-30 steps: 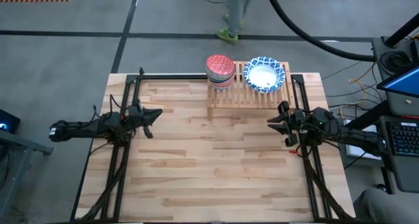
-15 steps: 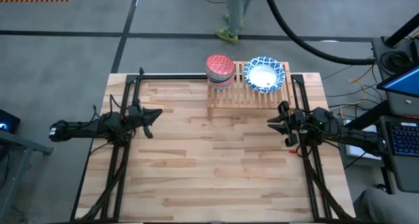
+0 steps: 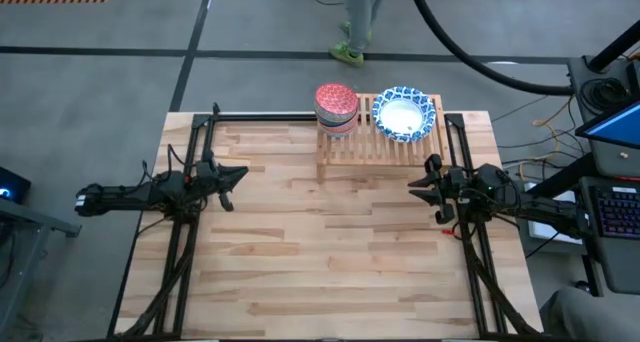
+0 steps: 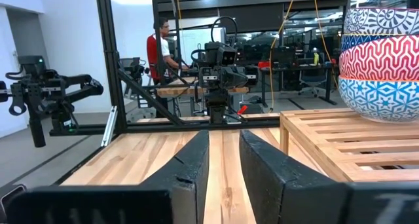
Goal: Place and stack bowls onto a shelf
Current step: Return to Home Position
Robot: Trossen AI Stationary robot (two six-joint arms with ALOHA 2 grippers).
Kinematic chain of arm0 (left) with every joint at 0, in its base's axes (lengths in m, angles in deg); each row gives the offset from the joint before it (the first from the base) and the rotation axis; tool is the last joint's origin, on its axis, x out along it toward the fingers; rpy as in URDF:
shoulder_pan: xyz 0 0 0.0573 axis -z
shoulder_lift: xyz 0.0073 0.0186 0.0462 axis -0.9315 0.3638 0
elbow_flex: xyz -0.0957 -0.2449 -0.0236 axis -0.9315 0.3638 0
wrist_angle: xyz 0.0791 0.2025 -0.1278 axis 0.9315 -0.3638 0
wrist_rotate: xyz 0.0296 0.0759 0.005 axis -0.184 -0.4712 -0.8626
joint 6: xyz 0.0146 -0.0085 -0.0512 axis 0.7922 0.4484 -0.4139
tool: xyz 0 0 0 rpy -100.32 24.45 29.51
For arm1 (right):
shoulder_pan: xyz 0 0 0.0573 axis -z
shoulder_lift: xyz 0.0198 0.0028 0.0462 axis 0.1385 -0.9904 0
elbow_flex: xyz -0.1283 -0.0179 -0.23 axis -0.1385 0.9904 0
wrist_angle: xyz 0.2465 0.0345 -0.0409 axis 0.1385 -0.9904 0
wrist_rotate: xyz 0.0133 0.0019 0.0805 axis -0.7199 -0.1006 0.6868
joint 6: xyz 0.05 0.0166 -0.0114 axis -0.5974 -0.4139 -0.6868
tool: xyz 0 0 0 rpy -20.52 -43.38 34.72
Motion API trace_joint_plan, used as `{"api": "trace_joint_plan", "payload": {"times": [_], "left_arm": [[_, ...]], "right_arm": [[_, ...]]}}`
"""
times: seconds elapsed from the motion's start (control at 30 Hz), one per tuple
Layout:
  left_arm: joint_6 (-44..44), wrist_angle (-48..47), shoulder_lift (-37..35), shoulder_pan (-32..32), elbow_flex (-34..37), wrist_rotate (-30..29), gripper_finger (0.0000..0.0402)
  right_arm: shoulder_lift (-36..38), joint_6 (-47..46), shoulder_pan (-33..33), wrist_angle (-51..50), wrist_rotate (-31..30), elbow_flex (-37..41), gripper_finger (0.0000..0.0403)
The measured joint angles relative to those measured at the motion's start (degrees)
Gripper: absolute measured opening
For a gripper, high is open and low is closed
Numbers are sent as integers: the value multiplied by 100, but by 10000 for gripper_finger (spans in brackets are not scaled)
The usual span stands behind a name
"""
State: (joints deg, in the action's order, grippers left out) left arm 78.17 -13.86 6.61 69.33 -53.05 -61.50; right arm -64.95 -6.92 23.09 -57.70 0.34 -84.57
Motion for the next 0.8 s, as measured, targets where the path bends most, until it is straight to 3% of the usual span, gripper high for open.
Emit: {"api": "trace_joint_plan", "payload": {"times": [0.8], "left_arm": [[0,0,0,-1,0,1,13]], "right_arm": [[0,7,-1,2,0,0,82]]}}
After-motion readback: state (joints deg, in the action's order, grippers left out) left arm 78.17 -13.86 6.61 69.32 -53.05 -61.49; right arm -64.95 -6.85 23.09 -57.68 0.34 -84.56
